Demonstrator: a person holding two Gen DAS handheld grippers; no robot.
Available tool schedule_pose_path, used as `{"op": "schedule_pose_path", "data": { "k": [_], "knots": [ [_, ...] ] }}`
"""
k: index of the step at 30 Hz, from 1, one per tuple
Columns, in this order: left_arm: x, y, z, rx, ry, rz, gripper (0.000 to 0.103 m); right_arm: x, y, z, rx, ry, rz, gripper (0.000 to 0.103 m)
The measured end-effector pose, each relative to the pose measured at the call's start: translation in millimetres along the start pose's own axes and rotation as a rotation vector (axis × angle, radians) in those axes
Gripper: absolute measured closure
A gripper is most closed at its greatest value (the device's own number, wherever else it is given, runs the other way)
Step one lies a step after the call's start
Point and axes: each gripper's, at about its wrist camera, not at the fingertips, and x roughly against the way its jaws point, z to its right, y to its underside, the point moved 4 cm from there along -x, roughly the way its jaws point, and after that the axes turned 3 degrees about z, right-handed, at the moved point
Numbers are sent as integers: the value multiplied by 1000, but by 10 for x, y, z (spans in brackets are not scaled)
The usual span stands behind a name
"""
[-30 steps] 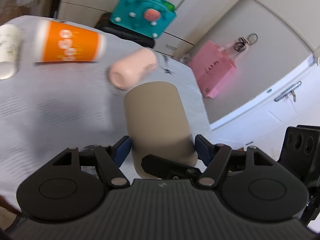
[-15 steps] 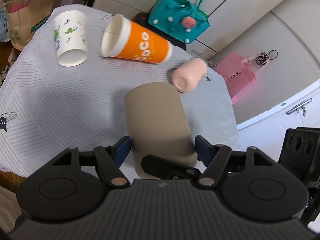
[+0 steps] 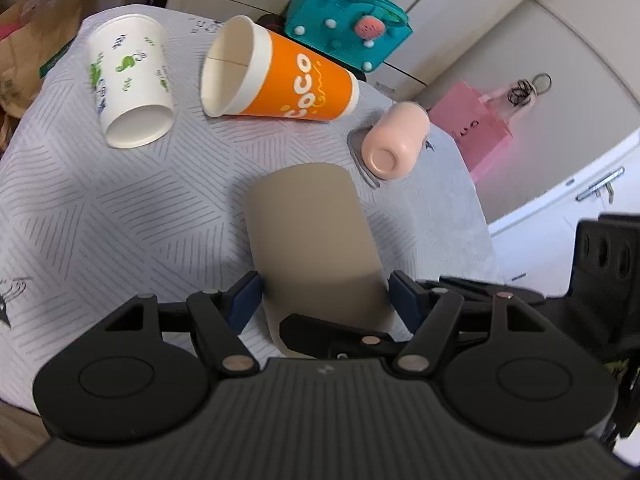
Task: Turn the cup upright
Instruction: 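Lift and rotate the tumbler with the left gripper until its open rim faces up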
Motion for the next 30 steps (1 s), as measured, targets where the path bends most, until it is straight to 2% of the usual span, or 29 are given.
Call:
{"op": "schedule_pose_path", "data": {
  "k": [5, 7, 10, 16, 20, 25, 30],
  "knots": [
    [32, -11, -67, 13, 33, -4, 34, 34, -35, 1, 59, -30, -22, 18],
    [97, -34, -128, 59, 85, 6, 34, 92, -81, -12, 87, -40, -11, 11],
    [117, -86, -199, 111, 164, -17, 33, 109, -164, -18, 116, -70, -34, 10],
    [-56, -95, -274, 122, 115, -55, 32, -66, -268, 4, 162, -67, -145, 10],
    [-204, -80, -328, 196, 176, -96, 32, -151, -305, 30, 191, -81, -178, 9],
    [-297, -72, -291, 209, 177, -99, 30, -148, -286, 81, 208, -93, -179, 12],
    [-448, -108, -230, 190, 140, -114, 24, -77, -234, 141, 204, -123, -124, 13]
  ]
}}
